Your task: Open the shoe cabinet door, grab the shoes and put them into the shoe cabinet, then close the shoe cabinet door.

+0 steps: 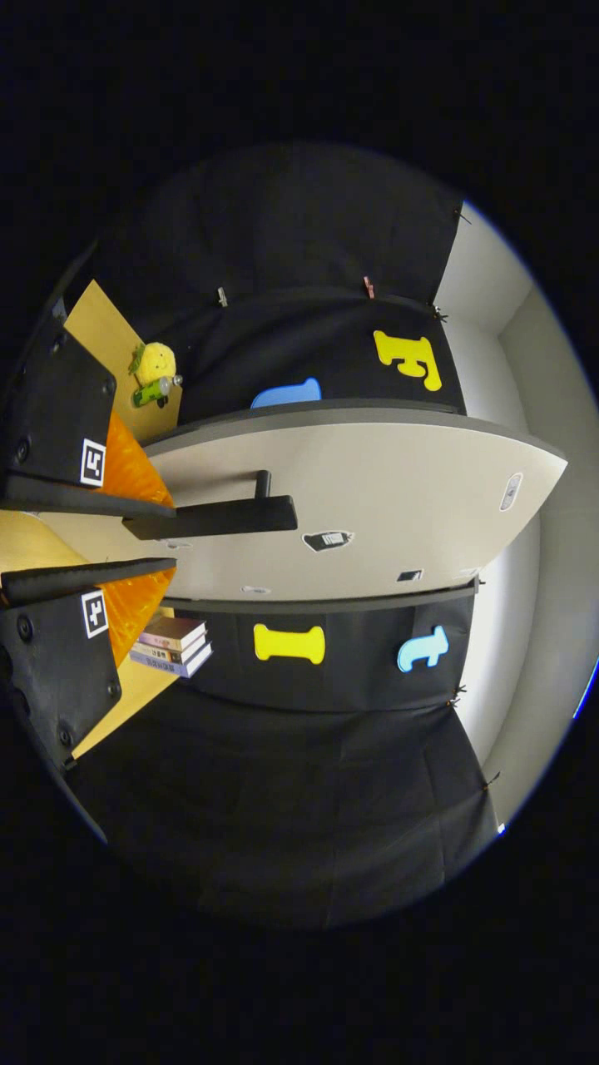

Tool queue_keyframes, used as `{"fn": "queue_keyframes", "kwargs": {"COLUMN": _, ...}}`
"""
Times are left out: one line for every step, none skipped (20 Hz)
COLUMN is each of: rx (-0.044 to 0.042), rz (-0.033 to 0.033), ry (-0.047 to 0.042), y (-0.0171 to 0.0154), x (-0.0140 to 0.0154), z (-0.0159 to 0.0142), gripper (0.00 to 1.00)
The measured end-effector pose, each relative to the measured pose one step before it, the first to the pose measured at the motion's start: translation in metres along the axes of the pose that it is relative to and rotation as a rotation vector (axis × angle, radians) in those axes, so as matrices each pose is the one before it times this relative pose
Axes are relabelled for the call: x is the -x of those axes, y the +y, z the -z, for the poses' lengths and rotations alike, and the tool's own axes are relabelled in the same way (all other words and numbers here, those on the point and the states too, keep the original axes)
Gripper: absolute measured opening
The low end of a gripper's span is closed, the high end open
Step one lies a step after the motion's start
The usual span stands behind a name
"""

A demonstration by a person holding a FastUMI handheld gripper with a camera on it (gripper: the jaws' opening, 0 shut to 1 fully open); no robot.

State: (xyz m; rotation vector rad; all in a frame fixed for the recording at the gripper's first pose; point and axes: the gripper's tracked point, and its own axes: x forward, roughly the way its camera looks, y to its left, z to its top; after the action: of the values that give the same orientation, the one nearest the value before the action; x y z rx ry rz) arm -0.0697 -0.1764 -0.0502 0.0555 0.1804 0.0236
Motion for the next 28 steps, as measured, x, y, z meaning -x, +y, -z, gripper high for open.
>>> {"fn": "queue_keyframes", "kwargs": {"rx": -0.00387, "rz": 0.01720, "ry": -0.01159, "y": -0.00813, "x": 0.00730, "z": -0.00371, "gripper": 0.30}}
{"fn": "queue_keyframes", "kwargs": {"rx": -0.00252, "rz": 0.01576, "ry": -0.00909, "y": -0.00833, "x": 0.00645, "z": -0.00146, "gripper": 0.30}}
{"fn": "queue_keyframes", "kwargs": {"rx": 0.00125, "rz": 0.01248, "ry": -0.00234, "y": -0.00763, "x": 0.00479, "z": -0.00049, "gripper": 0.30}}
{"fn": "queue_keyframes", "kwargs": {"rx": 0.00164, "rz": 0.01079, "ry": 0.00459, "y": -0.00610, "x": 0.00504, "z": 0.00345, "gripper": 0.30}}
{"fn": "queue_keyframes", "kwargs": {"rx": -0.00038, "rz": 0.00809, "ry": 0.00388, "y": -0.00470, "x": 0.00361, "z": 0.00234, "gripper": 0.30}}
{"fn": "queue_keyframes", "kwargs": {"rx": -0.00214, "rz": 0.00542, "ry": -0.00069, "y": -0.00272, "x": 0.00285, "z": -0.00093, "gripper": 0.30}}
{"fn": "queue_keyframes", "kwargs": {"rx": -0.00056, "rz": 0.00279, "ry": -0.00337, "y": -0.00259, "x": 0.00384, "z": -0.00204, "gripper": 0.30}}
{"fn": "queue_keyframes", "kwargs": {"rx": 0.00142, "rz": 0.00160, "ry": -0.00428, "y": -0.00302, "x": 0.00386, "z": -0.00065, "gripper": 0.30}}
{"fn": "queue_keyframes", "kwargs": {"rx": 0.00338, "rz": -0.00084, "ry": -0.00671, "y": -0.00223, "x": 0.00445, "z": -0.00036, "gripper": 0.30}}
{"fn": "queue_keyframes", "kwargs": {"rx": 0.00485, "rz": -0.00252, "ry": -0.00661, "y": -0.00139, "x": 0.00259, "z": -0.00070, "gripper": 0.30}}
{"fn": "queue_keyframes", "kwargs": {"rx": 0.00684, "rz": -0.00642, "ry": -0.00192, "y": 0.00123, "x": 0.00238, "z": 0.00150, "gripper": 0.30}}
{"fn": "queue_keyframes", "kwargs": {"rx": 0.00735, "rz": -0.00987, "ry": 0.00449, "y": 0.00499, "x": 0.00174, "z": 0.00456, "gripper": 0.30}}
{"fn": "queue_keyframes", "kwargs": {"rx": 0.00492, "rz": -0.01427, "ry": 0.01073, "y": 0.00703, "x": 0.00138, "z": 0.00746, "gripper": 0.30}}
{"fn": "queue_keyframes", "kwargs": {"rx": 0.00292, "rz": -0.01593, "ry": 0.01506, "y": 0.00811, "x": -0.00113, "z": 0.00975, "gripper": 0.30}}
{"fn": "queue_keyframes", "kwargs": {"rx": 0.00019, "rz": -0.01623, "ry": 0.02072, "y": 0.00739, "x": -0.00163, "z": 0.01093, "gripper": 0.30}}
{"fn": "queue_keyframes", "kwargs": {"rx": -0.00445, "rz": -0.02088, "ry": 0.02785, "y": 0.00764, "x": -0.00204, "z": 0.01407, "gripper": 0.30}}
{"fn": "queue_keyframes", "kwargs": {"rx": -0.00802, "rz": -0.02137, "ry": 0.03457, "y": 0.01128, "x": -0.00570, "z": 0.01436, "gripper": 0.30}}
{"fn": "queue_keyframes", "kwargs": {"rx": -0.00688, "rz": -0.01874, "ry": 0.03327, "y": 0.00986, "x": -0.00592, "z": 0.01551, "gripper": 0.30}}
{"fn": "queue_keyframes", "kwargs": {"rx": -0.00554, "rz": -0.01894, "ry": 0.04372, "y": 0.01015, "x": -0.00692, "z": 0.02184, "gripper": 0.30}}
{"fn": "queue_keyframes", "kwargs": {"rx": -0.00383, "rz": -0.01457, "ry": 0.03695, "y": 0.00735, "x": -0.00629, "z": 0.01813, "gripper": 0.30}}
{"fn": "queue_keyframes", "kwargs": {"rx": -0.00443, "rz": -0.01524, "ry": 0.04116, "y": 0.00860, "x": -0.00836, "z": 0.01958, "gripper": 0.31}}
{"fn": "queue_keyframes", "kwargs": {"rx": -0.00350, "rz": -0.01381, "ry": 0.03822, "y": 0.00951, "x": -0.00905, "z": 0.01967, "gripper": 0.30}}
{"fn": "queue_keyframes", "kwargs": {"rx": -0.00219, "rz": -0.00687, "ry": 0.03717, "y": 0.00719, "x": -0.01021, "z": 0.01865, "gripper": 0.31}}
{"fn": "queue_keyframes", "kwargs": {"rx": -0.00068, "rz": -0.00430, "ry": 0.03073, "y": 0.00500, "x": -0.01139, "z": 0.01842, "gripper": 0.31}}
{"fn": "queue_keyframes", "kwargs": {"rx": 0.00154, "rz": -0.00169, "ry": 0.02723, "y": 0.00474, "x": -0.01078, "z": 0.01819, "gripper": 0.31}}
{"fn": "queue_keyframes", "kwargs": {"rx": 0.00419, "rz": 0.00013, "ry": 0.02881, "y": 0.00599, "x": -0.01234, "z": 0.01802, "gripper": 0.31}}
{"fn": "queue_keyframes", "kwargs": {"rx": 0.00105, "rz": 0.00594, "ry": 0.03127, "y": 0.00352, "x": -0.01209, "z": 0.01763, "gripper": 0.31}}
{"fn": "queue_keyframes", "kwargs": {"rx": -0.00664, "rz": 0.00716, "ry": 0.03582, "y": 0.00177, "x": -0.01400, "z": 0.01882, "gripper": 0.31}}
